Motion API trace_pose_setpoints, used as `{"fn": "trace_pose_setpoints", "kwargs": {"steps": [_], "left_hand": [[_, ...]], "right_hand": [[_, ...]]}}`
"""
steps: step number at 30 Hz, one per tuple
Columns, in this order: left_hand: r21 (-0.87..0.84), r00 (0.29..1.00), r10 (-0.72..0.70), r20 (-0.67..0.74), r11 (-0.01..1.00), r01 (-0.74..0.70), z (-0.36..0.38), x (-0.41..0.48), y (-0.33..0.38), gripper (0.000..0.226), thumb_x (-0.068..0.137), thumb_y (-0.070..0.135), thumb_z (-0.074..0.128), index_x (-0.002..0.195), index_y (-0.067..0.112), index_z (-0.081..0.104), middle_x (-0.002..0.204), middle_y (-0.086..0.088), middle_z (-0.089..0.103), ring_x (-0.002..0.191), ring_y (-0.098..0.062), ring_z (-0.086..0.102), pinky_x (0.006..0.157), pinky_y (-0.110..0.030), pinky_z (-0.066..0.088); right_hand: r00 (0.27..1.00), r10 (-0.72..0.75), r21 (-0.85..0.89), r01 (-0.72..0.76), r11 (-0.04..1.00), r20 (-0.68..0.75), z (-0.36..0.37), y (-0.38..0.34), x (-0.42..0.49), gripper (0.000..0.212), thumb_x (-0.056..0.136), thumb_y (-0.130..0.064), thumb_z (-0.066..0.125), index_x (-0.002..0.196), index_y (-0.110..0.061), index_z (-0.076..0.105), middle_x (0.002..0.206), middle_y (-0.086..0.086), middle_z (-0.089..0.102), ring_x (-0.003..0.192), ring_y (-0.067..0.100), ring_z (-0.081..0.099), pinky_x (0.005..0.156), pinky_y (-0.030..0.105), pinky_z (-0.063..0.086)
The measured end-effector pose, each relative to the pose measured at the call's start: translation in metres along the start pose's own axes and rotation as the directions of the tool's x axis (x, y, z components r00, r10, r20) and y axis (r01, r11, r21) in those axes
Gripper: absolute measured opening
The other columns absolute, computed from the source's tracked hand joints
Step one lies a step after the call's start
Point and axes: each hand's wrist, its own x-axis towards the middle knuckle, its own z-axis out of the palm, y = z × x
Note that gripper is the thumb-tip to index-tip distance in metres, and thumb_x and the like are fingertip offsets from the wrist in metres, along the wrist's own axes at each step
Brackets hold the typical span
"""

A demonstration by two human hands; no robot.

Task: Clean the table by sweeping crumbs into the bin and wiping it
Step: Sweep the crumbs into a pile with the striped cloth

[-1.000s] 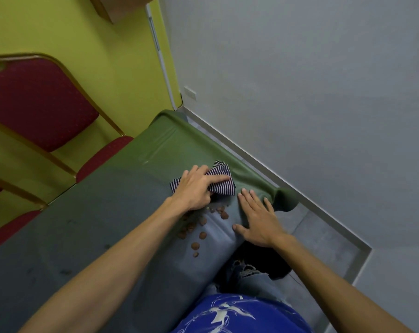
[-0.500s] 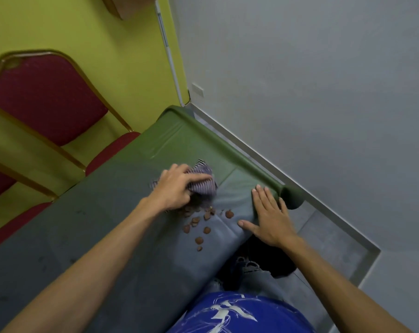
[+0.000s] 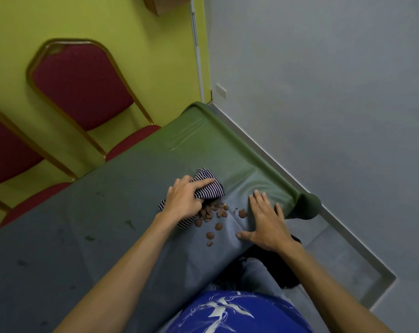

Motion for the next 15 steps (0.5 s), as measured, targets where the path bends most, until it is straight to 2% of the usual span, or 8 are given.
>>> {"fn": "trace_pose_setpoints", "kwargs": {"steps": [2,4,6,10,15], "left_hand": [[-0.073,0.992,-0.098,-0.075,0.993,0.092,-0.006,0.001,-0.012,0.065,0.088,0.026,0.065,0.139,0.057,0.040,0.126,-0.003,0.048,0.122,-0.030,0.043,0.103,-0.044,0.037],[-0.064,0.975,-0.181,-0.131,0.983,0.174,-0.011,-0.002,-0.025,0.063,0.089,0.028,0.064,0.140,0.055,0.041,0.125,-0.003,0.048,0.122,-0.031,0.043,0.103,-0.044,0.037],[-0.055,0.968,-0.221,-0.117,0.975,0.216,-0.009,-0.006,-0.031,0.062,0.089,0.028,0.063,0.140,0.055,0.040,0.124,-0.003,0.048,0.121,-0.031,0.043,0.103,-0.043,0.036],[-0.028,0.972,-0.216,-0.096,0.976,0.214,0.011,-0.018,-0.013,0.064,0.088,0.029,0.062,0.141,0.054,0.038,0.124,-0.003,0.046,0.119,-0.031,0.044,0.102,-0.042,0.037],[-0.086,0.990,-0.114,-0.079,0.990,0.107,0.030,-0.024,0.025,0.066,0.086,0.028,0.062,0.142,0.054,0.037,0.122,-0.002,0.045,0.119,-0.029,0.044,0.104,-0.041,0.038]], "right_hand": [[1.000,-0.006,-0.013,0.006,1.000,-0.011,-0.001,-0.002,-0.001,0.117,0.077,-0.068,0.064,0.157,-0.018,-0.004,0.164,0.000,-0.017,0.149,0.017,-0.017,0.122,0.049,-0.004],[1.000,-0.016,-0.022,0.016,1.000,-0.018,-0.001,-0.004,-0.003,0.114,0.079,-0.067,0.063,0.157,-0.016,-0.003,0.164,0.002,-0.015,0.150,0.018,-0.017,0.122,0.049,-0.003],[0.999,-0.023,-0.019,0.022,1.000,-0.024,0.001,-0.008,-0.008,0.113,0.080,-0.067,0.062,0.157,-0.015,-0.003,0.164,0.003,-0.016,0.150,0.019,-0.017,0.122,0.048,-0.004],[0.999,-0.013,-0.004,0.013,1.000,-0.037,0.012,-0.018,-0.014,0.117,0.078,-0.070,0.060,0.156,-0.013,-0.006,0.163,0.005,-0.021,0.148,0.019,-0.022,0.121,0.048,-0.006],[0.999,-0.001,-0.018,0.001,1.000,-0.037,0.015,-0.021,-0.013,0.120,0.078,-0.072,0.058,0.156,-0.011,-0.009,0.162,0.006,-0.022,0.148,0.021,-0.023,0.121,0.049,-0.006]]}}
